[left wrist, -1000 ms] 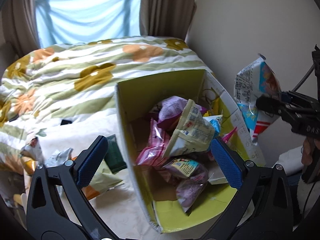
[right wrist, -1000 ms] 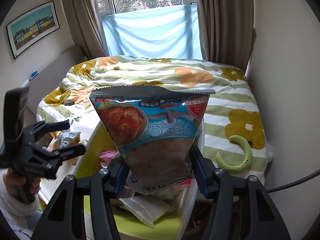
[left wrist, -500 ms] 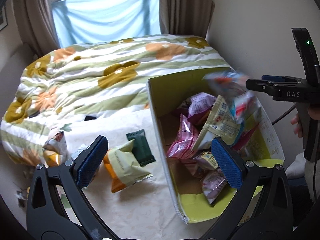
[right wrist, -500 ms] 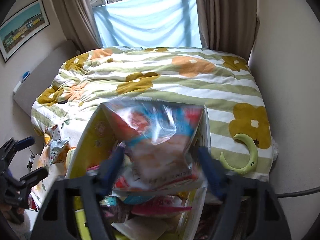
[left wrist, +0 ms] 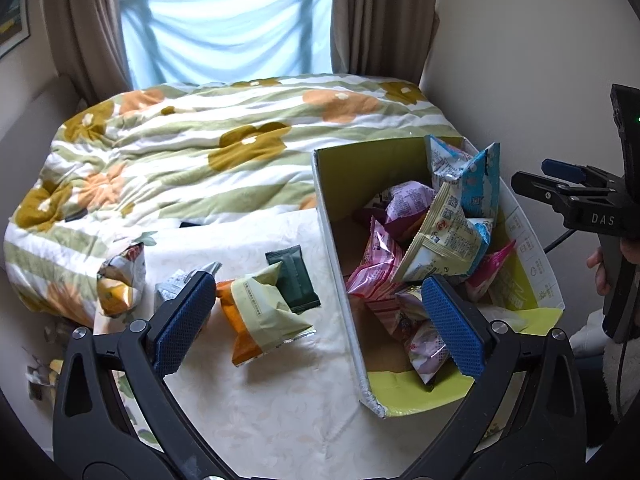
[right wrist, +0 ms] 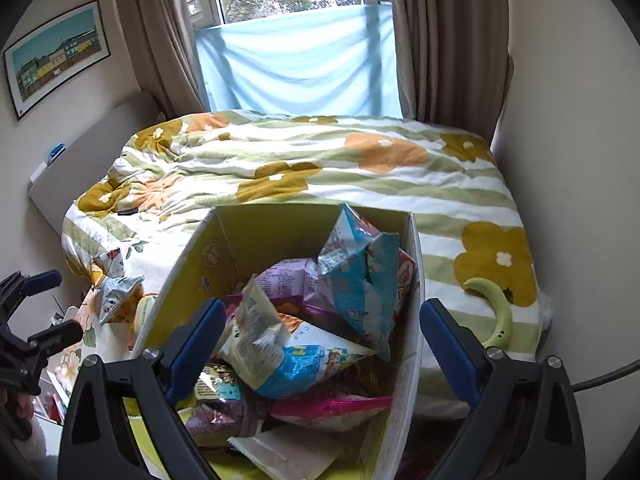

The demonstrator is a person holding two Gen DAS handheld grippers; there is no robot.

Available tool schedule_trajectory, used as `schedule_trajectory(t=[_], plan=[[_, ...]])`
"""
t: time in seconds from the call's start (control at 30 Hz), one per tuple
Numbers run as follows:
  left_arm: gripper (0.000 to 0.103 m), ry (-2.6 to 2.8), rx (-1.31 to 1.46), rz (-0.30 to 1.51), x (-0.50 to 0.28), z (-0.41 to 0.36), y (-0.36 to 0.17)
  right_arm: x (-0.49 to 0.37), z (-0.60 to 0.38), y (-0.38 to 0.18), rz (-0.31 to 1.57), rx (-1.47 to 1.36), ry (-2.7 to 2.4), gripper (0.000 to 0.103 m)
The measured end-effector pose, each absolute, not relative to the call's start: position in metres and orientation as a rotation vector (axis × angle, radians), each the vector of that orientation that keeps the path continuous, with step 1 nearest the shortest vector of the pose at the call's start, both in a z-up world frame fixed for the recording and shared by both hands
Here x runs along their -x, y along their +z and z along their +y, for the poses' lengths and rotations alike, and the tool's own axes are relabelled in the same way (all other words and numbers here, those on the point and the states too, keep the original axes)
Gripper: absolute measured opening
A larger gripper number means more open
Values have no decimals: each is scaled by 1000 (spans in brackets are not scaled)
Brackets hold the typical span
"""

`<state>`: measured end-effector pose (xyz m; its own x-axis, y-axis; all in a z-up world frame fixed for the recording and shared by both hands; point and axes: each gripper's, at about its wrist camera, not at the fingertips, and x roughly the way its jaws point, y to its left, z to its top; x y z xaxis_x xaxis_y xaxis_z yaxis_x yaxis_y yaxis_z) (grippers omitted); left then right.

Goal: Organize snacks
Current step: 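Move both tools back toward the remaining bags on the tray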

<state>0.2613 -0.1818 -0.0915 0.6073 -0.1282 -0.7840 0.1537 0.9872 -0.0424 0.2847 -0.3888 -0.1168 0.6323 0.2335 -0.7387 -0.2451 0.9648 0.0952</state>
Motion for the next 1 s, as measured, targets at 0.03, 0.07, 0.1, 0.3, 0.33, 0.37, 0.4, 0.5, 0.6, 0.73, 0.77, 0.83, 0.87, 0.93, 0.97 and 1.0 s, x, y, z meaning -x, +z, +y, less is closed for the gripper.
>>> schedule_trajectory(t=[0.03,0.07,0.1,0.3,0.33,0.37,0.4,0.5,0.6,0.73,0.77,0.83,0.87,0.93,0.97,1.0], plan=[[102,-162,-31,897,-259,-181,-88,-282,-387,-114,839,23,272,97],[102,-160,-31,890,-256,-179,-85,-278,-385,-110,836,36,267,97],[102,-156,-30,884,-254,-177,-81,-275,-383,-106,830,46,263,97],[102,-113,-1,846,-229,-147,-61,-251,-365,-79,769,73,271,97],[102,-97,4,839,-224,-139,-57,-247,-361,-74,757,71,273,97],[102,-84,9,834,-221,-132,-54,-242,-355,-70,739,68,273,97],[102,-69,14,827,-217,-123,-51,-238,-350,-66,724,66,272,97],[102,-26,26,807,-201,-94,-46,-229,-327,-60,699,59,289,97],[102,3,38,799,-191,-62,-47,-222,-299,-59,699,45,321,97],[102,16,60,810,-185,-17,-52,-216,-258,-61,707,22,354,97],[102,15,64,813,-184,-7,-54,-215,-245,-63,709,13,360,97],[102,9,65,820,-182,14,-57,-213,-221,-66,717,3,366,97],[102,4,65,826,-183,25,-59,-211,-211,-68,721,-3,366,97],[102,-13,63,839,-187,47,-62,-210,-189,-75,738,-20,365,97],[102,-20,62,843,-189,56,-63,-210,-182,-78,748,-28,364,97],[102,-29,63,847,-191,65,-64,-210,-171,-82,761,-39,361,97]])
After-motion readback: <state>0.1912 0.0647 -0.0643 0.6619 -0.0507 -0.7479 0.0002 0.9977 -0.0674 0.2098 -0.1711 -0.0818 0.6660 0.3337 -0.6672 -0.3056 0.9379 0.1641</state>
